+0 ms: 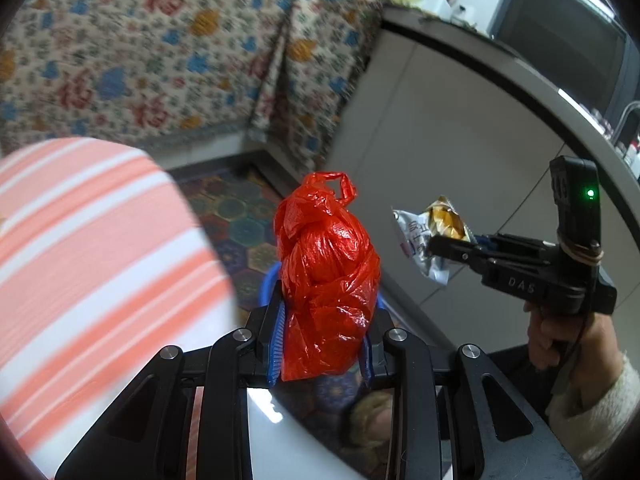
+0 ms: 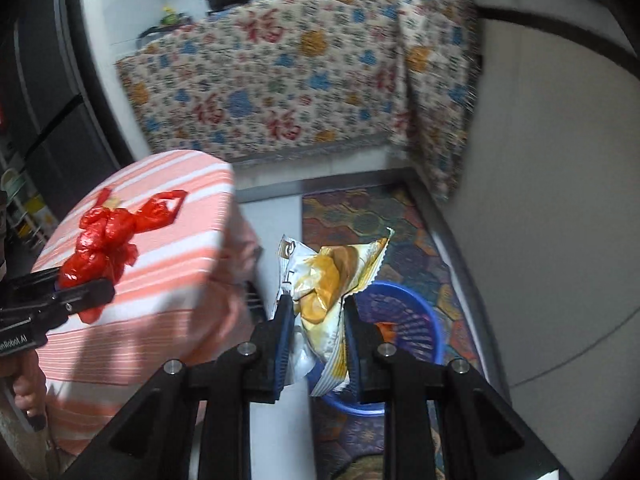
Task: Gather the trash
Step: 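Carry the red bag and yellow wrapper over the blue basket and open both tools, then move both open tools back over the table toward the remaining wrappers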
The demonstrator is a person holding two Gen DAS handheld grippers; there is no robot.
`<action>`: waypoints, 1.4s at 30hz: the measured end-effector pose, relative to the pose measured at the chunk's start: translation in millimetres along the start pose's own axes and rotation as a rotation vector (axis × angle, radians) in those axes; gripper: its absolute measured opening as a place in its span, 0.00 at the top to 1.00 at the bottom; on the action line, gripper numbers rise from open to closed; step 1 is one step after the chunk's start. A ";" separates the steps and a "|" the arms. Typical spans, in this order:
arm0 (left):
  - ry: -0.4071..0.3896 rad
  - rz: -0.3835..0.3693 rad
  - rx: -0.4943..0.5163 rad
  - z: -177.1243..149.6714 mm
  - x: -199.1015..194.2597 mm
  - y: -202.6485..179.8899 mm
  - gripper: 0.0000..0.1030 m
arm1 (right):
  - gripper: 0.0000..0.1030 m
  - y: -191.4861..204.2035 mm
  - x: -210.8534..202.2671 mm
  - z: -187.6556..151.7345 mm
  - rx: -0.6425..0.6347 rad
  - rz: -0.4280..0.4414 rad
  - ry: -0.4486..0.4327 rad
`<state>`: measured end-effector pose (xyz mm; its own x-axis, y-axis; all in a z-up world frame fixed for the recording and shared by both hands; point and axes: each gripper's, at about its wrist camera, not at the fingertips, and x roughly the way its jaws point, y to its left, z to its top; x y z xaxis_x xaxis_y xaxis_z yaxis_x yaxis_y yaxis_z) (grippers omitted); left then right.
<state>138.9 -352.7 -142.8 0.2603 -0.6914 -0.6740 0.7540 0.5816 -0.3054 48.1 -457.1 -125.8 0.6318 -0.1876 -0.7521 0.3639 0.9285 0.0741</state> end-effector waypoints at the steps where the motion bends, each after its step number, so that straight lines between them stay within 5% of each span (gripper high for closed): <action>1: 0.012 -0.007 0.001 1.3 12.1 -5.5 0.72 | 0.77 -7.8 2.3 -2.0 0.009 -0.006 0.006; 10: 0.092 -0.037 -0.043 -0.7 103.1 -23.8 0.71 | 0.77 -76.0 40.7 -24.0 0.090 -0.043 0.073; 21: 0.144 -0.029 -0.045 -5.7 157.2 -22.6 0.69 | 0.76 -116.3 95.0 -41.5 0.187 -0.020 0.145; 23: 0.153 -0.020 -0.051 -4.6 167.8 -19.8 0.65 | 0.74 -119.7 102.1 -42.4 0.193 -0.015 0.144; 26: 0.167 -0.020 -0.080 -4.1 181.4 -15.2 0.38 | 0.69 -124.7 112.7 -42.6 0.203 0.014 0.133; 28: 0.164 -0.035 -0.101 -2.7 187.0 -12.2 0.34 | 0.45 -126.5 116.0 -43.1 0.212 0.037 0.113; 37: 0.115 -0.011 -0.070 7.8 151.2 -20.1 0.33 | 0.45 -126.4 83.5 -28.9 0.203 -0.038 -0.019; 42: 0.091 0.012 -0.054 10.4 83.0 -18.6 0.28 | 0.45 -103.7 52.9 -18.9 0.156 -0.085 -0.104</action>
<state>152.7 -425.4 -186.0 0.2114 -0.6442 -0.7351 0.7166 0.6136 -0.3316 30.8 -557.3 -185.7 0.6588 -0.3031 -0.6886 0.5157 0.8483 0.1200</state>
